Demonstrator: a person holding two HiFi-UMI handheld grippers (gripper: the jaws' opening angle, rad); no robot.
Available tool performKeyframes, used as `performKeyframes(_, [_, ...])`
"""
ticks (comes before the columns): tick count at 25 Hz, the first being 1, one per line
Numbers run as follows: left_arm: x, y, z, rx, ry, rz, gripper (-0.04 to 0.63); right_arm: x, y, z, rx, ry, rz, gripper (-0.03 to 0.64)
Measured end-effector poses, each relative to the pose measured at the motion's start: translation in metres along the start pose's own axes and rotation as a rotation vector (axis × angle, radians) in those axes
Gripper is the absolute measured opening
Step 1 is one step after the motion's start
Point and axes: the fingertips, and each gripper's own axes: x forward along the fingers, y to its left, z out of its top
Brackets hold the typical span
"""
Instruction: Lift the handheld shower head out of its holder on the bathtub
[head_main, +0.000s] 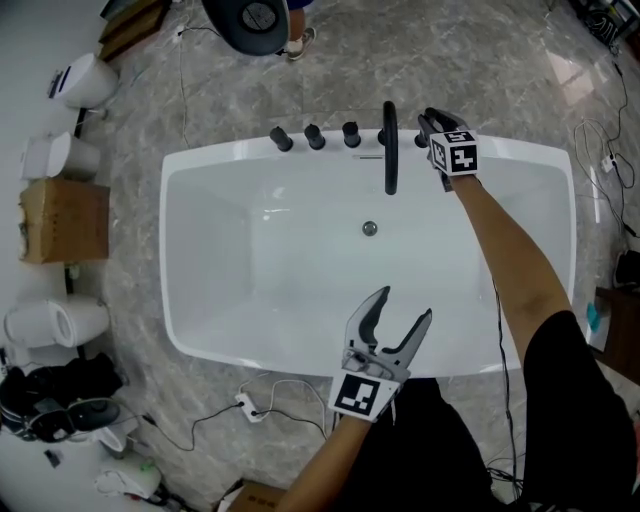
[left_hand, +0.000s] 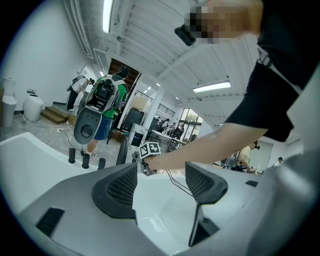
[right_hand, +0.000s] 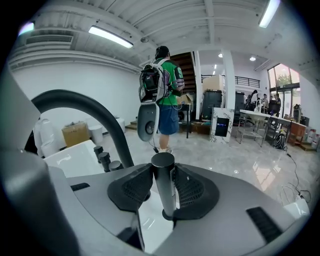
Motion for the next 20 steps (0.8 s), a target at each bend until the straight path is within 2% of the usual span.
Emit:
performKeyframes(9, [-0.016, 0.002, 0.017, 0.008, -0.012, 0.025, 0.278, -0.019, -0.003, 0.007, 0.066, 0.003, -0.037, 0.124])
performKeyframes(12, [-0.021, -0.001, 0.028, 0.024, -0.020, 0.027, 0.278, -0.033, -0.001, 0.024, 0.050, -0.023, -0.033, 0.124])
performKeyframes(20, [-0.034, -0.018, 0.080, 0.088, -0.073, 0.027, 0.278, -0.096, 0.002, 0.087, 0.090, -0.085, -0.043, 0.124])
